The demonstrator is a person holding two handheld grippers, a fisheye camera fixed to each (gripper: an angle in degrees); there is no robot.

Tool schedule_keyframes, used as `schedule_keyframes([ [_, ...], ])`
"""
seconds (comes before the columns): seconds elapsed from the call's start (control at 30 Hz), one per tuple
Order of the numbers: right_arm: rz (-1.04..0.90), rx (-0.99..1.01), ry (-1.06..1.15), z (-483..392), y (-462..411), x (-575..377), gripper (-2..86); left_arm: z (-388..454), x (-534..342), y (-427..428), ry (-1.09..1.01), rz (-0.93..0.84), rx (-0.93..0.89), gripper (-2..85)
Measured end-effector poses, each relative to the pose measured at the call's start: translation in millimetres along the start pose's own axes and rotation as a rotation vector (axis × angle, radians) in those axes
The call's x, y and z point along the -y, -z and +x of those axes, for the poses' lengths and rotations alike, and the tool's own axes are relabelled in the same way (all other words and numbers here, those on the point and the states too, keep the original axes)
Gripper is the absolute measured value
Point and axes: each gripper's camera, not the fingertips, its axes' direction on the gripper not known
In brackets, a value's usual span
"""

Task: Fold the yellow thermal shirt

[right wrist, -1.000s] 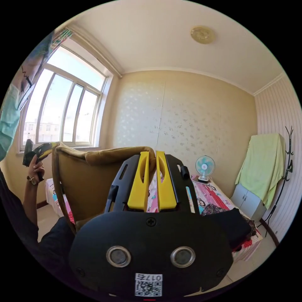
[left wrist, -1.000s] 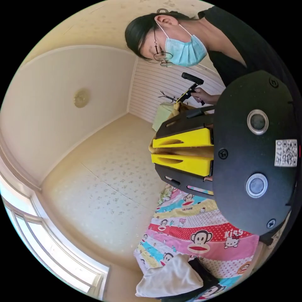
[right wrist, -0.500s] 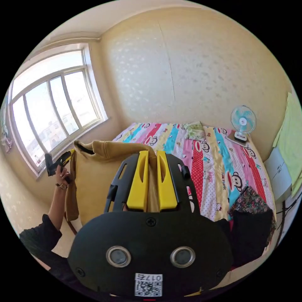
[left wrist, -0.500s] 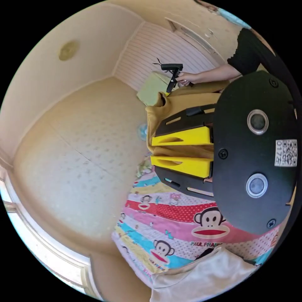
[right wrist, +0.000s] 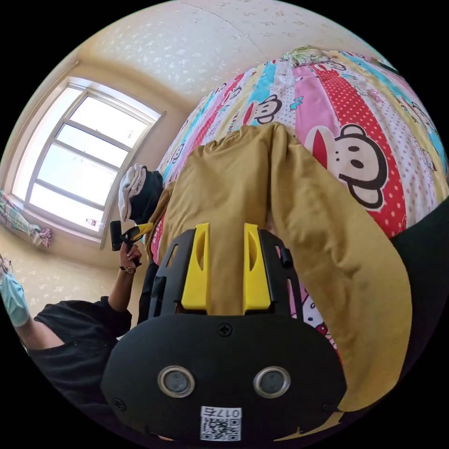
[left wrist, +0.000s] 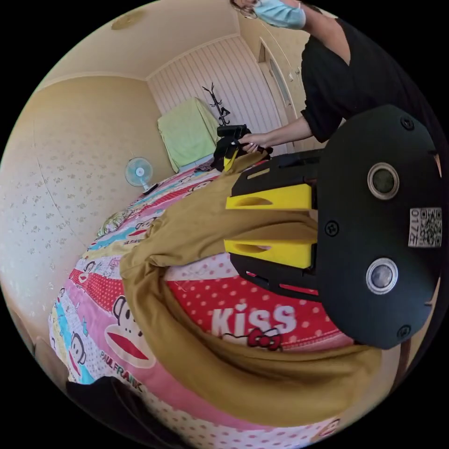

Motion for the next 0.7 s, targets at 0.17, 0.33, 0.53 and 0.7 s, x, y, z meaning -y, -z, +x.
schedule_keyframes([
  [0.17, 0.034, -0.103, -0.063, 13.8, 22.1, -65.5, 11.9, 11.3, -46.1, -28.9, 0.032, -0.123, 0.13, 10.0],
  [0.33, -0.074, -0.101, -0.095, 32.0, 4.1, -79.9, 12.5, 12.9, -44.0, -57.7, 0.049, -0.154, 0.281, 7.8],
  [0.53, -0.235, -0.334, -0.02, 24.1, -4.6, -54.5, 7.4, -5.1, -25.5, -60.8, 0.15, -0.235, 0.136, 4.6],
  [0.7, -0.247, -0.308, -0.014, 13.2, 40.5, -52.1, 3.4, 18.9, -36.0, -14.8, 0.116, -0.204, 0.178, 3.9],
])
